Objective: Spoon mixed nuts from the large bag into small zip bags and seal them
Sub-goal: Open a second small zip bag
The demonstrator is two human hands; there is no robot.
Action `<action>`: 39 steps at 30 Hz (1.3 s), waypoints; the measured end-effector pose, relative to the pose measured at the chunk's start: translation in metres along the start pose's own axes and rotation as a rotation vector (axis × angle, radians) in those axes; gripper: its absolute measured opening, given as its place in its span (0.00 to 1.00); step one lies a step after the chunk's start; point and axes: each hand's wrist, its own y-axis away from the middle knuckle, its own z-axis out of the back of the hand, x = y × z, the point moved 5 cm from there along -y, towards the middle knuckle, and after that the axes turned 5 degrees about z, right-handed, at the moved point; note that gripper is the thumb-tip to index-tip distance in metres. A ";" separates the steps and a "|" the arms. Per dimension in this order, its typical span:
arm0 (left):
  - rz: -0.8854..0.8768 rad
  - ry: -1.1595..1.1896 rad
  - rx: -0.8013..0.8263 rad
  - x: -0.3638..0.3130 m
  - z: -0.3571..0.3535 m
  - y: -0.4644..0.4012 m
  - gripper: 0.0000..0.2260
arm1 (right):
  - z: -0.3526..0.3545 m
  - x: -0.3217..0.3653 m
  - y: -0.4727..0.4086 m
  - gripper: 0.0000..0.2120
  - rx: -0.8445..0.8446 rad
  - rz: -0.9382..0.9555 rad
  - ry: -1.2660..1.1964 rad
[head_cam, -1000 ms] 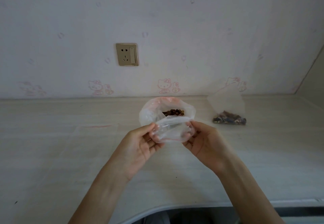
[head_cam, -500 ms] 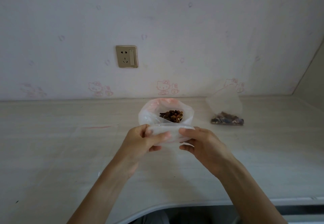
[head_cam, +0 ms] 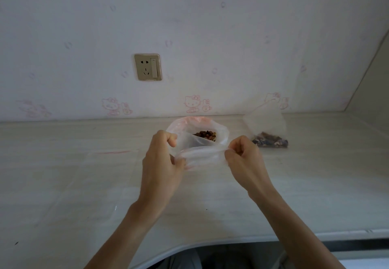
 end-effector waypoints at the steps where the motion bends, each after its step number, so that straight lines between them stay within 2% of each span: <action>1: -0.112 -0.070 0.016 -0.008 0.002 0.001 0.25 | 0.002 0.001 -0.001 0.05 -0.006 0.019 0.017; 3: -0.367 -0.194 0.094 -0.025 0.002 0.007 0.23 | 0.005 0.002 -0.004 0.05 -0.009 0.044 0.061; 5: -0.540 -0.272 0.199 -0.036 0.000 0.013 0.19 | 0.008 0.004 -0.008 0.05 -0.010 0.069 0.108; 8: -0.629 -0.332 0.383 -0.041 -0.006 0.019 0.16 | 0.010 0.008 -0.010 0.10 0.015 0.171 0.194; 10: -0.559 -0.335 0.451 -0.037 -0.009 0.017 0.16 | 0.008 0.013 -0.006 0.17 0.060 0.267 0.197; 13: -0.347 -0.291 0.343 -0.030 -0.009 0.007 0.15 | 0.004 0.021 0.003 0.25 0.170 0.418 0.255; 15: -0.273 -0.293 0.264 -0.031 -0.010 0.002 0.11 | -0.002 0.026 0.007 0.25 0.229 0.497 0.366; 17: -0.238 -0.338 0.299 -0.032 -0.017 -0.001 0.12 | -0.008 0.031 0.009 0.23 0.229 0.536 0.503; 19: -0.173 -0.385 0.433 -0.029 -0.026 -0.003 0.24 | -0.015 0.032 0.008 0.19 0.268 0.464 0.596; 21: -0.092 -0.448 0.566 -0.024 -0.032 -0.005 0.31 | -0.020 0.027 0.005 0.16 0.369 0.333 0.646; 24: -0.055 -0.561 0.658 -0.015 -0.038 -0.008 0.32 | -0.021 0.022 0.001 0.13 0.502 0.273 0.741; 27: -0.035 -0.660 0.703 -0.006 -0.045 -0.012 0.37 | -0.026 0.012 -0.002 0.17 0.646 0.278 0.880; 30: 0.014 -0.726 0.771 0.008 -0.053 -0.012 0.36 | -0.029 0.002 -0.006 0.18 0.744 0.287 0.956; 35: 0.078 -0.599 0.781 0.027 -0.058 -0.011 0.38 | -0.027 -0.013 -0.020 0.19 0.839 0.287 0.869; 39: 0.120 -0.424 0.754 0.039 -0.056 -0.009 0.34 | -0.023 -0.031 -0.027 0.16 0.784 0.217 0.668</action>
